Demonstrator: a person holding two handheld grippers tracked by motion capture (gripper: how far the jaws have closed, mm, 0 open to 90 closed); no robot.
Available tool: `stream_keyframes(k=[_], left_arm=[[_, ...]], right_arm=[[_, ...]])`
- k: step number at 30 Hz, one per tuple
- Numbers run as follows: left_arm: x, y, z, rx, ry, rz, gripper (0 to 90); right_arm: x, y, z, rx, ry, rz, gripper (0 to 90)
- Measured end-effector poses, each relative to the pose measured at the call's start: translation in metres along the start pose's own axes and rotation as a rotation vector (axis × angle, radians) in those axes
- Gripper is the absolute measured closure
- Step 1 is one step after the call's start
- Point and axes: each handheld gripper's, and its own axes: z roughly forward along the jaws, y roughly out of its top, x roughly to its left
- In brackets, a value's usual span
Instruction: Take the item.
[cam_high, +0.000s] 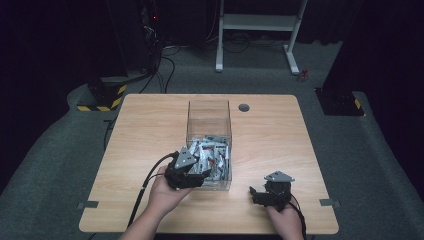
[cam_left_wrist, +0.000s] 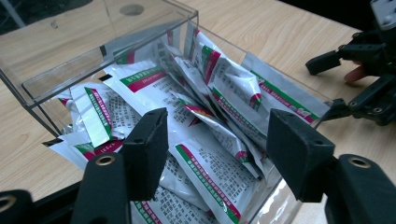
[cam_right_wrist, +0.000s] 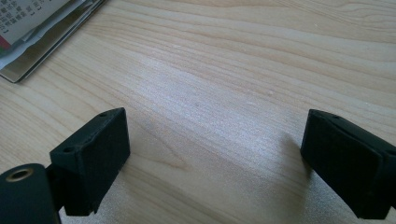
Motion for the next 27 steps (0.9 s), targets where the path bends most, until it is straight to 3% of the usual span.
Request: stream_keyframes(k=[6, 7, 11, 13, 21, 27], left_arm=[[0.001, 0.002, 0.008, 0.041, -0.018, -0.02, 50.1], [0.004, 0.003, 0.011, 0.058, -0.052, -0.065, 50.4], [0.006, 0.004, 0.014, 0.072, -0.072, -0.098, 55.7], [0.004, 0.003, 0.015, 0.083, -0.035, -0.071, 61.8], [-0.008, 0.001, 0.021, 0.107, 0.009, -0.014, 66.6], [-0.011, 0.001, 0.023, 0.107, 0.021, -0.027, 62.9]], right_arm=[[0.0, 0.0, 0.0, 0.001, 0.001, 0.0, 7.9], [0.0, 0.0, 0.0, 0.001, 0.002, -0.001, 7.9], [0.0, 0.0, 0.0, 0.001, 0.002, -0.001, 7.9], [0.0, 0.0, 0.0, 0.001, 0.003, -0.002, 7.9], [0.0, 0.0, 0.0, 0.0, 0.005, -0.006, 7.9], [0.0, 0.0, 0.0, 0.001, 0.005, -0.006, 7.9]])
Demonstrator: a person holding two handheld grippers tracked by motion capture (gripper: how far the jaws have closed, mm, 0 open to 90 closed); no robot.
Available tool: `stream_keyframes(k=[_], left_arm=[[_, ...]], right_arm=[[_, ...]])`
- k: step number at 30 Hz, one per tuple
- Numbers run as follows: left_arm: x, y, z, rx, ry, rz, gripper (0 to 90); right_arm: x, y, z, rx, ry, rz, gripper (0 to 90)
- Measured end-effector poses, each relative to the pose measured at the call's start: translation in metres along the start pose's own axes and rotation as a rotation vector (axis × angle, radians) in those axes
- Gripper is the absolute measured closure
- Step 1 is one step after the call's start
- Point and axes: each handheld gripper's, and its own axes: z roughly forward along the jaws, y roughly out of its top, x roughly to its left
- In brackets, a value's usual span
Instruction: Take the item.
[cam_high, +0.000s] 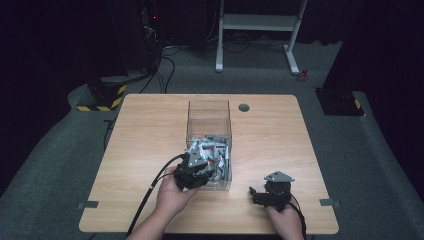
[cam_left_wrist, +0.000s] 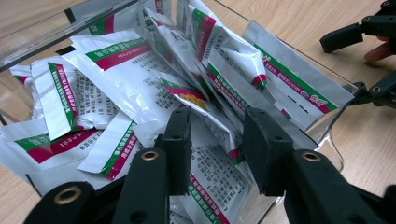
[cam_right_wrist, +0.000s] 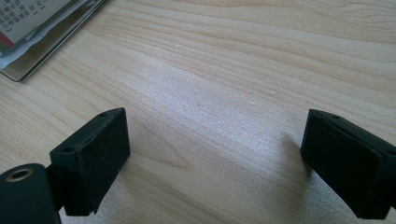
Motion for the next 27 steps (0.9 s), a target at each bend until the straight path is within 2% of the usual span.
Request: stream_keyframes(k=[5, 7, 8, 9, 10, 15, 20, 27], left_arm=[[0.002, -0.003, 0.001, -0.005, -0.012, -0.034, 61.9], [0.001, -0.004, 0.001, -0.011, -0.005, -0.029, 64.2], [0.001, -0.004, 0.0, -0.012, -0.004, -0.029, 67.1], [0.001, -0.005, 0.0, -0.012, -0.018, -0.034, 67.1], [0.002, -0.006, 0.0, -0.016, -0.038, -0.053, 72.5], [0.003, -0.009, 0.001, -0.016, -0.058, -0.053, 83.1], [0.003, -0.009, -0.002, -0.044, -0.051, -0.057, 86.0], [0.006, -0.012, -0.013, -0.114, -0.025, -0.067, 86.9]], right_arm=[[0.0, 0.0, 0.0, 0.0, 0.0, 0.0, 7.9], [0.0, 0.0, 0.0, 0.0, 0.001, -0.001, 7.9], [0.0, 0.0, 0.0, 0.0, 0.002, -0.001, 7.9], [0.0, 0.0, 0.0, 0.0, 0.002, -0.001, 7.9], [0.0, 0.0, 0.0, 0.0, 0.002, -0.001, 7.9], [0.0, 0.0, 0.0, 0.0, 0.002, -0.001, 7.9], [0.0, 0.0, 0.0, 0.0, 0.002, -0.001, 7.9], [0.0, 0.0, 0.0, 0.0, 0.002, -0.001, 7.9]])
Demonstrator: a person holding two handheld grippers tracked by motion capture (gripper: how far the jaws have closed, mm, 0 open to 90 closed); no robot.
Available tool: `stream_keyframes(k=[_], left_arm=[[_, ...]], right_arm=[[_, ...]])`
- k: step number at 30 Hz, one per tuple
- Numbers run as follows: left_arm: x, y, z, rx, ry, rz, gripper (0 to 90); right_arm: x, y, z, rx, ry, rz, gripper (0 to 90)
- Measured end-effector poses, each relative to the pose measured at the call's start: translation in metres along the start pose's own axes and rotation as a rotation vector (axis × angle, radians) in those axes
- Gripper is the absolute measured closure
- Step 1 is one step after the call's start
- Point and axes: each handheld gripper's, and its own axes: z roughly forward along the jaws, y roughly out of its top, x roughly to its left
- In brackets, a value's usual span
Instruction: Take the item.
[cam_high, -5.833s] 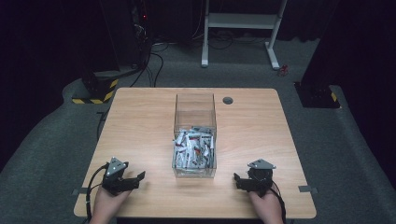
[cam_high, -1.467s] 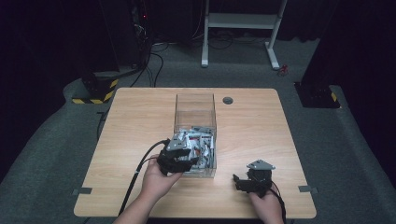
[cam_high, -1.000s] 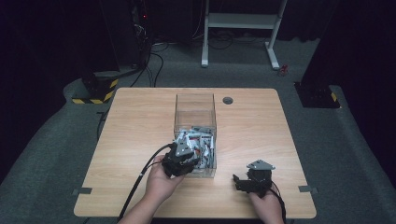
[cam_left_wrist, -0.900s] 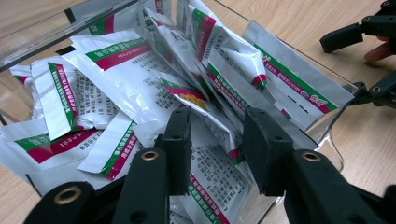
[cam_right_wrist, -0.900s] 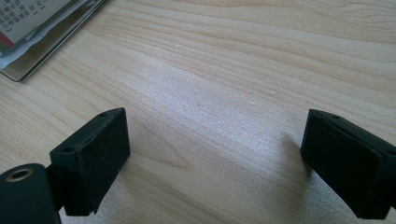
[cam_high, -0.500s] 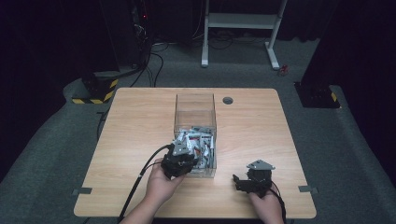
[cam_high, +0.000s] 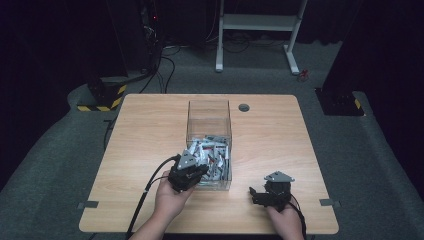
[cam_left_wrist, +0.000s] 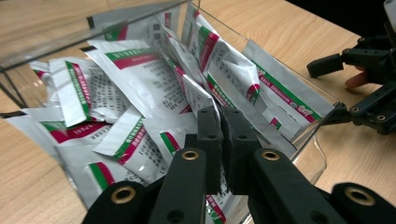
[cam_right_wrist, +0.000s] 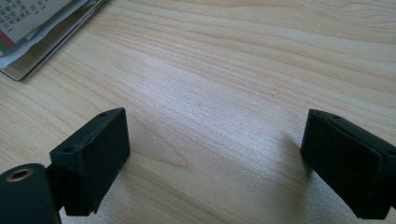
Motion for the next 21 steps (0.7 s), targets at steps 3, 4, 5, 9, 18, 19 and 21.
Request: stream_keyframes(k=[3, 4, 5, 9, 18, 19, 21], left_arm=[[0.001, 0.0, -0.003, -0.018, 0.004, -0.003, 87.0], [0.001, 0.0, -0.003, -0.018, 0.004, -0.003, 86.9], [0.002, 0.0, -0.005, -0.026, 0.007, -0.004, 86.9], [0.006, 0.001, -0.013, -0.072, 0.013, -0.017, 87.3], [0.011, 0.003, -0.023, -0.117, 0.015, -0.032, 87.3], [0.011, 0.003, -0.024, -0.122, 0.01, -0.036, 87.3], [0.012, 0.004, -0.027, -0.132, 0.015, -0.034, 87.3]], right_arm=[[0.0, 0.0, 0.0, -0.001, -0.001, -0.001, 7.9], [0.0, 0.0, 0.0, -0.001, -0.001, -0.002, 7.9], [0.0, 0.0, 0.0, -0.001, -0.001, -0.001, 7.9], [0.0, 0.0, 0.0, -0.001, -0.001, -0.001, 7.9], [0.0, 0.0, 0.0, -0.001, -0.001, -0.002, 7.9], [0.0, 0.0, 0.0, -0.001, -0.001, -0.002, 7.9], [0.0, 0.0, 0.0, -0.001, -0.001, -0.001, 7.9]])
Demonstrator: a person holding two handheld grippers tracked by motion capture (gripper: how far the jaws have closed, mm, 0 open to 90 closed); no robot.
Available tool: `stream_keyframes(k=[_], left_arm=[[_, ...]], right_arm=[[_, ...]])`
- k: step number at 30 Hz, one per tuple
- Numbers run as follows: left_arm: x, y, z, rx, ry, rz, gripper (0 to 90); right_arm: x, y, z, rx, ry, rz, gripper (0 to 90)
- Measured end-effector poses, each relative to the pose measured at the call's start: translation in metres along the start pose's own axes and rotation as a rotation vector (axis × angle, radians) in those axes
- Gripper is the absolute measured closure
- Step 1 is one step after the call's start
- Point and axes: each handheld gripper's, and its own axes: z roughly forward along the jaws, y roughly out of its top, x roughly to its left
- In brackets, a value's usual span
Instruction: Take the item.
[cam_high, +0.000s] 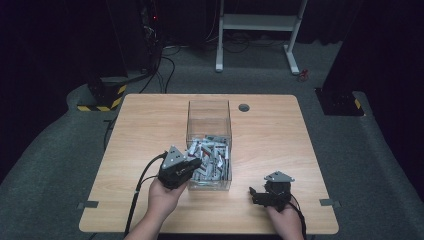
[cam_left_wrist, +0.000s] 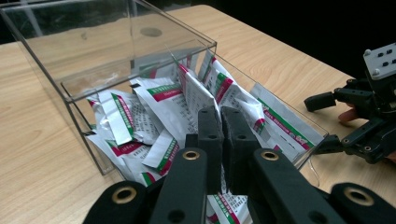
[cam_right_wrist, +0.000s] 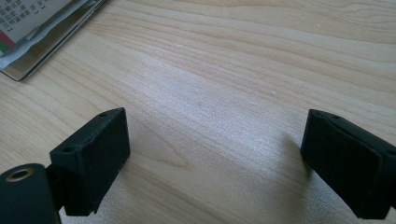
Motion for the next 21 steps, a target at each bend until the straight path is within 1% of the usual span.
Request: stream_keyframes(k=[10, 21], left_arm=[[0.003, 0.004, -0.008, -0.047, 0.003, -0.003, 87.4], [0.0, 0.01, -0.018, -0.096, 0.007, 0.02, 87.5]], right_arm=[[0.0, 0.0, 0.0, 0.0, 0.0, 0.0, 7.9], [0.0, 0.0, 0.0, 0.0, 0.0, 0.0, 7.9]])
